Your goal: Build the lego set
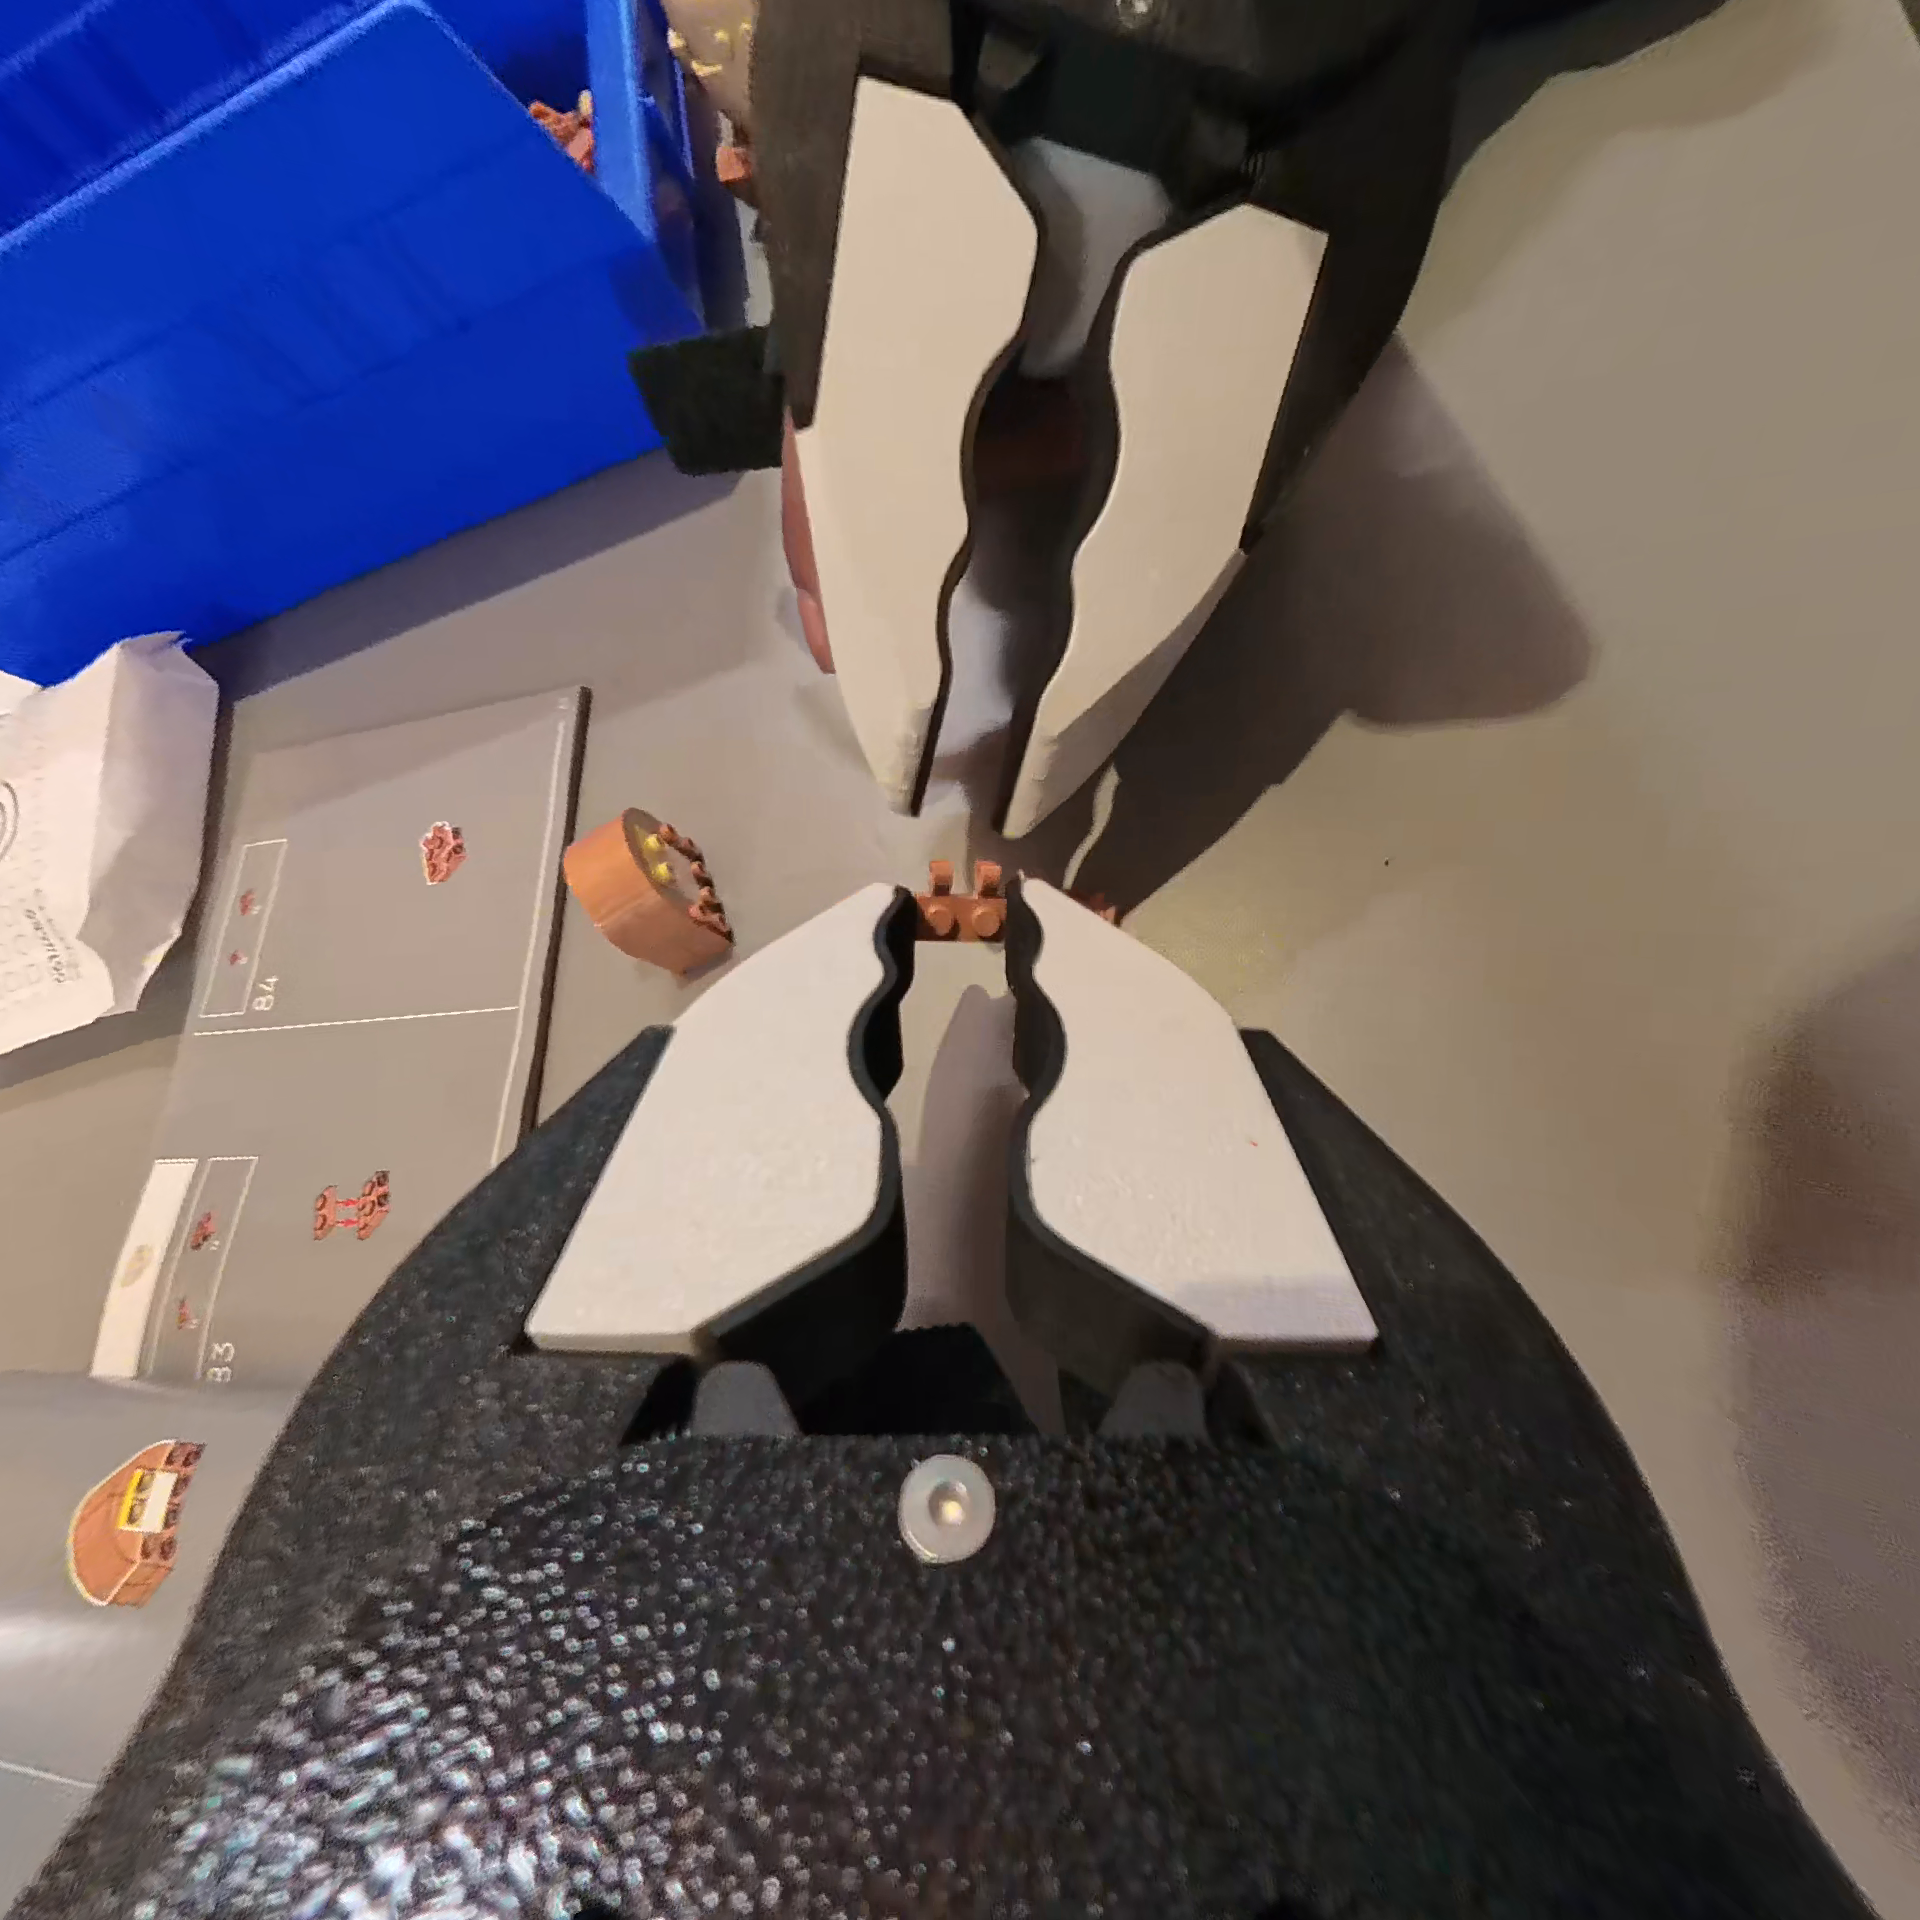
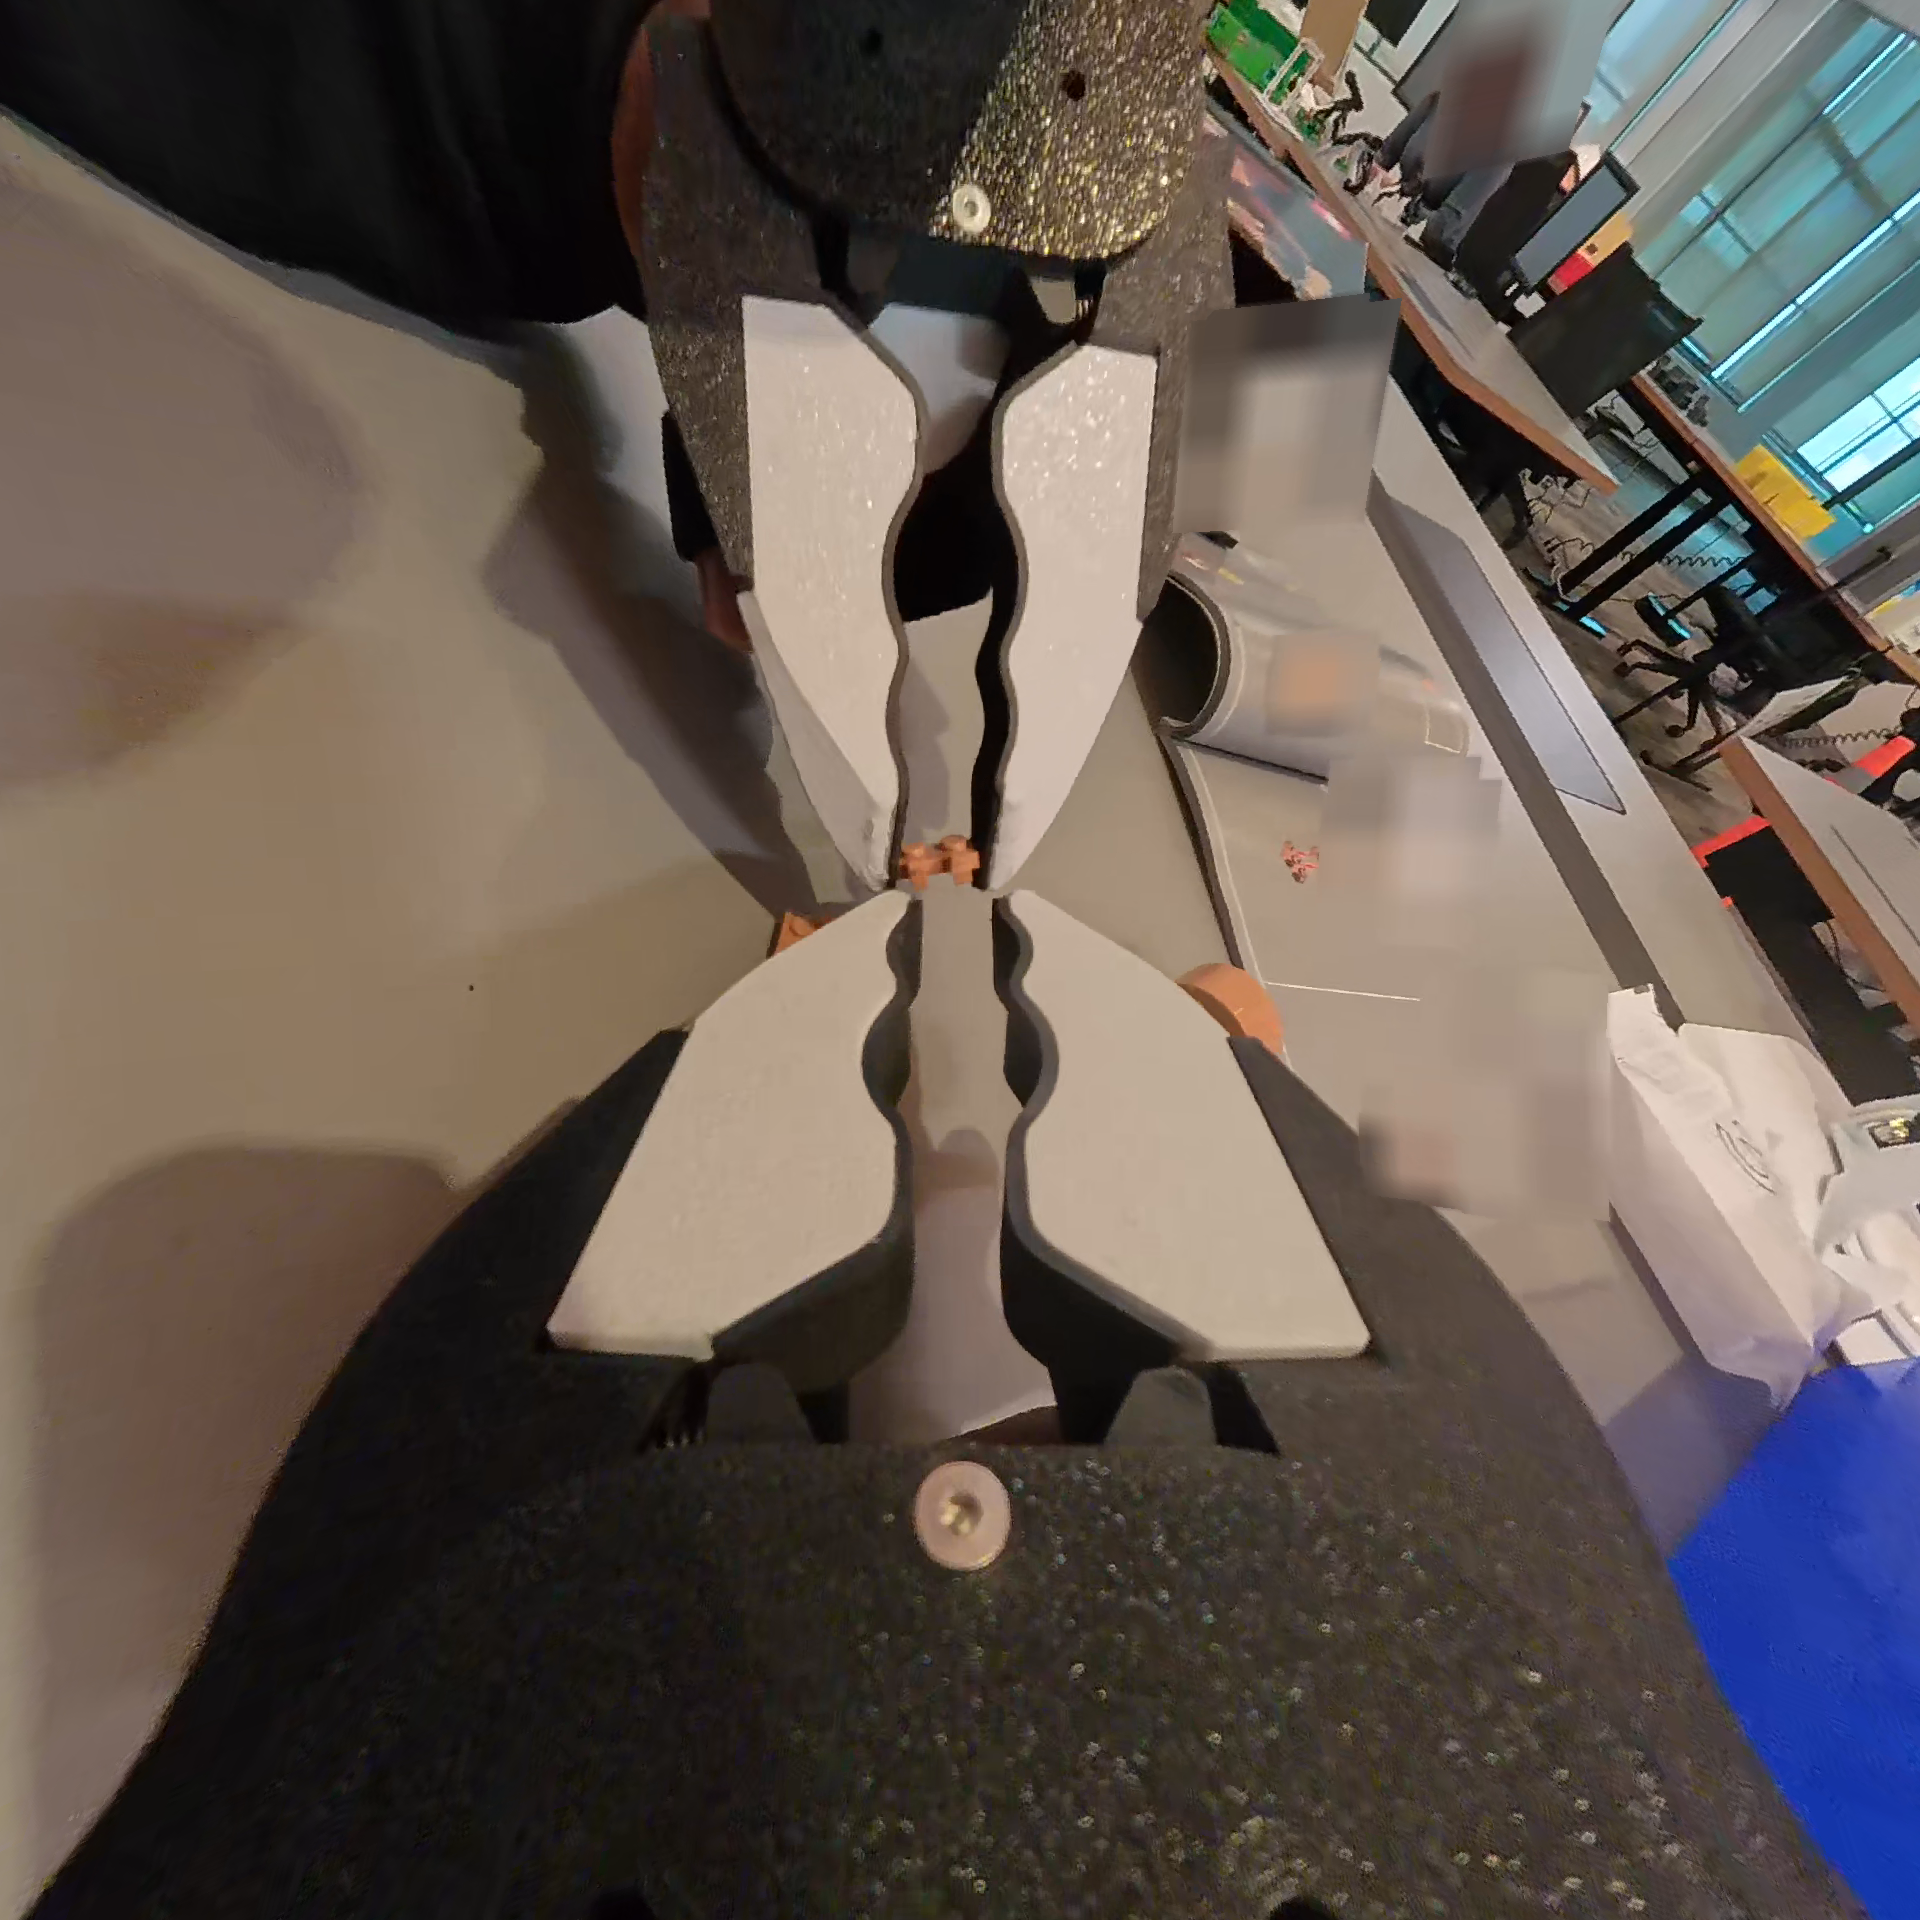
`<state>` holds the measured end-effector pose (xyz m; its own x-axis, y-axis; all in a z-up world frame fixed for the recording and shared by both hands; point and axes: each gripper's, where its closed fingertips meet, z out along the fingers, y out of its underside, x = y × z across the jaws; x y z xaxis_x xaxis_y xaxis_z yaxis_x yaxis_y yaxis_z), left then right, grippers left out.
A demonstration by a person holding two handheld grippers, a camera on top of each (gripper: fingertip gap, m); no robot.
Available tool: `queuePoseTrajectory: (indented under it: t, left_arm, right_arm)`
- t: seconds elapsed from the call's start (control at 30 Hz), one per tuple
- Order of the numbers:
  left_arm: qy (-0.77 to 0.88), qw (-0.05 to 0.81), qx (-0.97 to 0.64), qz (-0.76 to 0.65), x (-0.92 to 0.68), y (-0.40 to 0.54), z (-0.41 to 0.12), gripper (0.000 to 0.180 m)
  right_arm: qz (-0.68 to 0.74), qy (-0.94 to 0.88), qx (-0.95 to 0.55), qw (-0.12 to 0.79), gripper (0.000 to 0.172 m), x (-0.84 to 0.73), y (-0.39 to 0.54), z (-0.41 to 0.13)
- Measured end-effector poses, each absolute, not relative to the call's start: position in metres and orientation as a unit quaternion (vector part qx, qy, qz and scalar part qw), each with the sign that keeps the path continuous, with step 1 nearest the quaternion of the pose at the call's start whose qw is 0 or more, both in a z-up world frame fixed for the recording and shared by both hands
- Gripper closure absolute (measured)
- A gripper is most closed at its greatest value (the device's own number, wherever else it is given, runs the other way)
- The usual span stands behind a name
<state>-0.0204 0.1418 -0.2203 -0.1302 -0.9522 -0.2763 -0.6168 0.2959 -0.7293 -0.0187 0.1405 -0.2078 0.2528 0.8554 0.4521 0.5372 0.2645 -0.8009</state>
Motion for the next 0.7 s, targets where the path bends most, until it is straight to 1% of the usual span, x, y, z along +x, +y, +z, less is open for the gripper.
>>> queuePoseTrajectory:
  t: [0.7]
  left_arm:
    - [0.755, 0.345, -0.525, -0.184, -0.018, 0.128, -0.230, 0.164]
  right_arm:
    - [0.146, -0.644, -0.555, 0.506, 0.161, -0.023, 0.126, -0.219]
